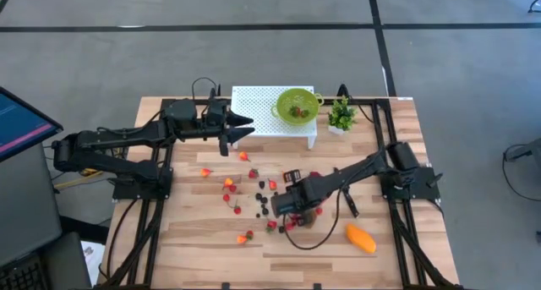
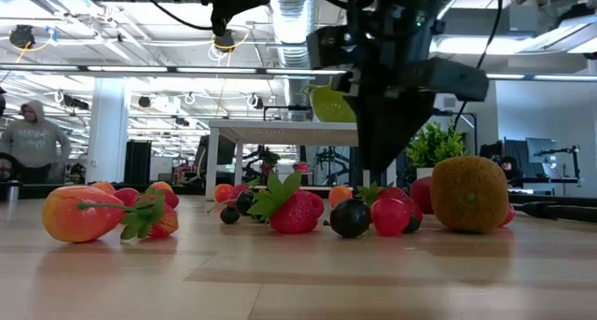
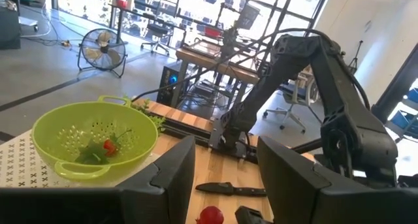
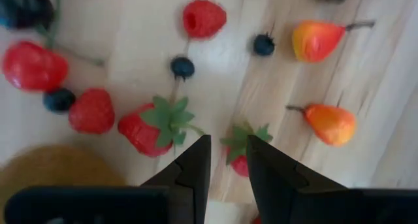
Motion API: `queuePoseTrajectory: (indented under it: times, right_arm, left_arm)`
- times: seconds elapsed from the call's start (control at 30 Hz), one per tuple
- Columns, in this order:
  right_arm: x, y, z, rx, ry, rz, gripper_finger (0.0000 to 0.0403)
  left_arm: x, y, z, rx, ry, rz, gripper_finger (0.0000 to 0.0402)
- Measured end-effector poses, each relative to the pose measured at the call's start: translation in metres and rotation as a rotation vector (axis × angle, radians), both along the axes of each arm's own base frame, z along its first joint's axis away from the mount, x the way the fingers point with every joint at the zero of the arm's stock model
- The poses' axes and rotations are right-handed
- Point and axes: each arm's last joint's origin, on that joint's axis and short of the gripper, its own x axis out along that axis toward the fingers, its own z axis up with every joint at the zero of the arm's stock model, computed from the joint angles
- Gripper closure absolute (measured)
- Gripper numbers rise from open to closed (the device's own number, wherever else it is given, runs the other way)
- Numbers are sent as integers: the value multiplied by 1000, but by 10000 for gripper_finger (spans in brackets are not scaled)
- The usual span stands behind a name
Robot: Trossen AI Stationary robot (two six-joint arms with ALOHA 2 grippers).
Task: Pick & Place Fruit
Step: Put the red strawberry into the green strainer bowl
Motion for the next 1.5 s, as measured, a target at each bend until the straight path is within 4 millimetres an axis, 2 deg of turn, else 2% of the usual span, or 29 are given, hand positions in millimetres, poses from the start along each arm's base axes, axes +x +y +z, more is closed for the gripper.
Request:
queuePoseTrajectory:
  times: [0.3, 0.63, 0.8, 0.93, 1.07, 1.37, 1.5]
  right_arm:
    - [9, -16, 0, 43, -48, -42, 311]
    - [-3, -27, -35, 89, -22, -64, 311]
    - [-3, -29, -39, 91, -32, -74, 316]
    - [-3, -28, -38, 90, -36, -73, 344]
    - [-4, -29, -39, 88, -29, -73, 393]
    - [-4, -29, -38, 86, -28, -75, 402]
    - [-4, -31, -26, 95, -72, -78, 402]
  left_arm:
    - [0, 0, 1, 3, -9, 0, 243]
    - [0, 0, 2, 5, -17, 0, 243]
    - [0, 0, 2, 6, -20, 0, 243]
    - [0, 0, 2, 6, -21, 0, 243]
    - [0, 0, 2, 6, -22, 0, 243]
    - [0, 0, 2, 6, -22, 0, 243]
    - [0, 0, 2, 6, -22, 0, 243]
